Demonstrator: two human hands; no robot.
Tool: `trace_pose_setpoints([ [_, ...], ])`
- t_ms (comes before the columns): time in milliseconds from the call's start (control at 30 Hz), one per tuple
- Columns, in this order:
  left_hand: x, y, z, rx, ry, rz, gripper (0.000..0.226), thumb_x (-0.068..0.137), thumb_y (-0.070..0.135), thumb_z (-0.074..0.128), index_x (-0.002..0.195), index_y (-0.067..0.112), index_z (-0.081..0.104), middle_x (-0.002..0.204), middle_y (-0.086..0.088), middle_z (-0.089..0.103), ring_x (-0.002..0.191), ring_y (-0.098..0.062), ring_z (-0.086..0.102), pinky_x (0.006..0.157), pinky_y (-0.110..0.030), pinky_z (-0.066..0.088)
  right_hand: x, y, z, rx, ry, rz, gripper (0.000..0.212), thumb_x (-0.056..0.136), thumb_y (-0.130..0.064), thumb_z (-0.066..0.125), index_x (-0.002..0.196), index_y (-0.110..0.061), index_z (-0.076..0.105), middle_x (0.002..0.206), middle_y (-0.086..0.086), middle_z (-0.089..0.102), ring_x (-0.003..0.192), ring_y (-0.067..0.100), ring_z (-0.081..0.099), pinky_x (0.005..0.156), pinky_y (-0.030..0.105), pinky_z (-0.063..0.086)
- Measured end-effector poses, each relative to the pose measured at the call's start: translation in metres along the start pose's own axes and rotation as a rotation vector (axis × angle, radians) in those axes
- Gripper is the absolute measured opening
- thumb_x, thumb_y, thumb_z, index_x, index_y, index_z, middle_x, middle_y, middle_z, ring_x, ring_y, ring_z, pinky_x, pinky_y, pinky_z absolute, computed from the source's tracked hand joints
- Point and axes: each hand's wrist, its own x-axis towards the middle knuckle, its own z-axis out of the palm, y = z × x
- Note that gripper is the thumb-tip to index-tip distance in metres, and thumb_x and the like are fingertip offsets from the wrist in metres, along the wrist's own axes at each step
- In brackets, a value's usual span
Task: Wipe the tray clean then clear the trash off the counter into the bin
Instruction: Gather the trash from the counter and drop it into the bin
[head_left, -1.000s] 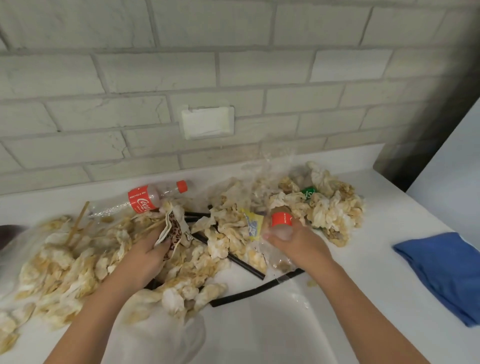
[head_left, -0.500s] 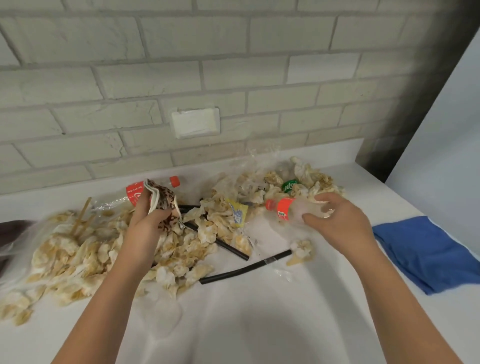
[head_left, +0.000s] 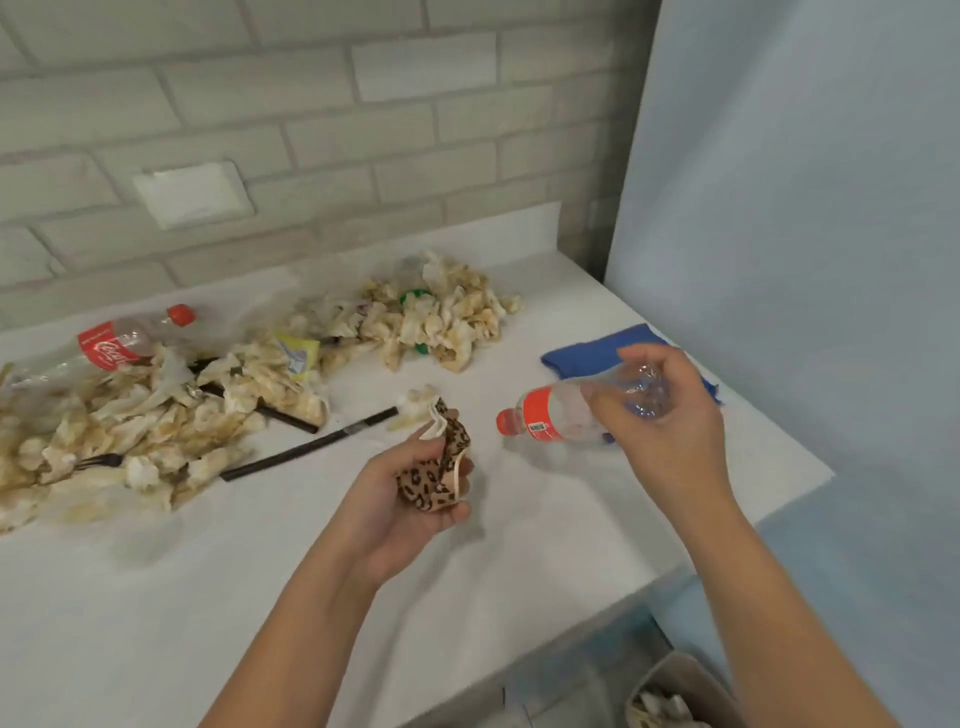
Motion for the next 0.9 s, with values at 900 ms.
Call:
trace_pose_setpoints([
  [900, 0.143, -0.494, 0.11, 0.134, 0.459, -0.824, 0.019, 0.092, 0.02, 0.055, 0.081, 0.005, 0.056, 0.066, -0.011, 0.062, 0.07, -0.021, 0.052, 0.067, -0.031, 0.046, -0.145, 0.415, -0.258, -0.375, -0.218, 0.613, 0.039, 0.073, -0.026, 0.078, 0.102, -0.028, 0.052, 0.108, -0.006, 0.044, 0.088, 0.003, 0.054, 0.061, 0.006, 0.041],
])
